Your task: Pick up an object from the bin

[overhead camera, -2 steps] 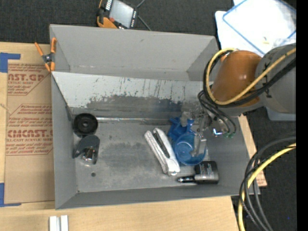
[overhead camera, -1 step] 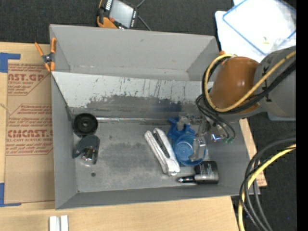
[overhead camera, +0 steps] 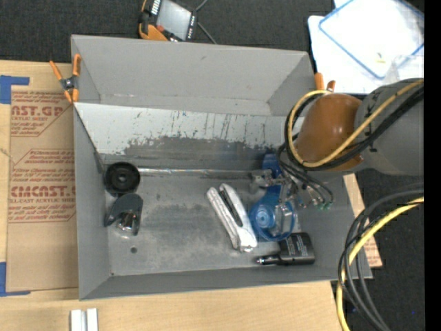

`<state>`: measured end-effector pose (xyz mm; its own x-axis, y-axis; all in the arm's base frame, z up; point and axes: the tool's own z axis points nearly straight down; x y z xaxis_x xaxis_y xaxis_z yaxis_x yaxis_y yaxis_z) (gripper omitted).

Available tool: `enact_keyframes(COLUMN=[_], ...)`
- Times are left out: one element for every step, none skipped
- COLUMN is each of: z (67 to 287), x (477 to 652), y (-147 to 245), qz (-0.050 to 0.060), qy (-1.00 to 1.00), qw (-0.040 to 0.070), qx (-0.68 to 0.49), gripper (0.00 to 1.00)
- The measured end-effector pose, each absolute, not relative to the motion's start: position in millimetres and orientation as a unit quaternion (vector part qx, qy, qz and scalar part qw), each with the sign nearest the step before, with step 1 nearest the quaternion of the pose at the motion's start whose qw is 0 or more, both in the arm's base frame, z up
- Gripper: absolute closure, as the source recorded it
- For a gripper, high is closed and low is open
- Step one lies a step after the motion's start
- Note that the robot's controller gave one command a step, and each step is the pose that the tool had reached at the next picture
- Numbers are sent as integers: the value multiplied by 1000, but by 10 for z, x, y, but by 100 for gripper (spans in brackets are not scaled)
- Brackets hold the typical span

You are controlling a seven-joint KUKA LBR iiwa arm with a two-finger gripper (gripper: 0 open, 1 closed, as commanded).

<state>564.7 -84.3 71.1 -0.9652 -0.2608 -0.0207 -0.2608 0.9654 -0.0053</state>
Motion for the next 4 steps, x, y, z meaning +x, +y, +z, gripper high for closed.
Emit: enact_keyframes(z=[774, 729, 710, 708], x=[5866, 5833, 5820, 5682], y=[-680, -735, -804, -759], qz=[-4, -1, -1, -2], qy=[967, 999, 996, 993], qw=[16, 13, 17, 17], qx=[-255, -35, -89, -118], gripper=[0, 0, 0, 0])
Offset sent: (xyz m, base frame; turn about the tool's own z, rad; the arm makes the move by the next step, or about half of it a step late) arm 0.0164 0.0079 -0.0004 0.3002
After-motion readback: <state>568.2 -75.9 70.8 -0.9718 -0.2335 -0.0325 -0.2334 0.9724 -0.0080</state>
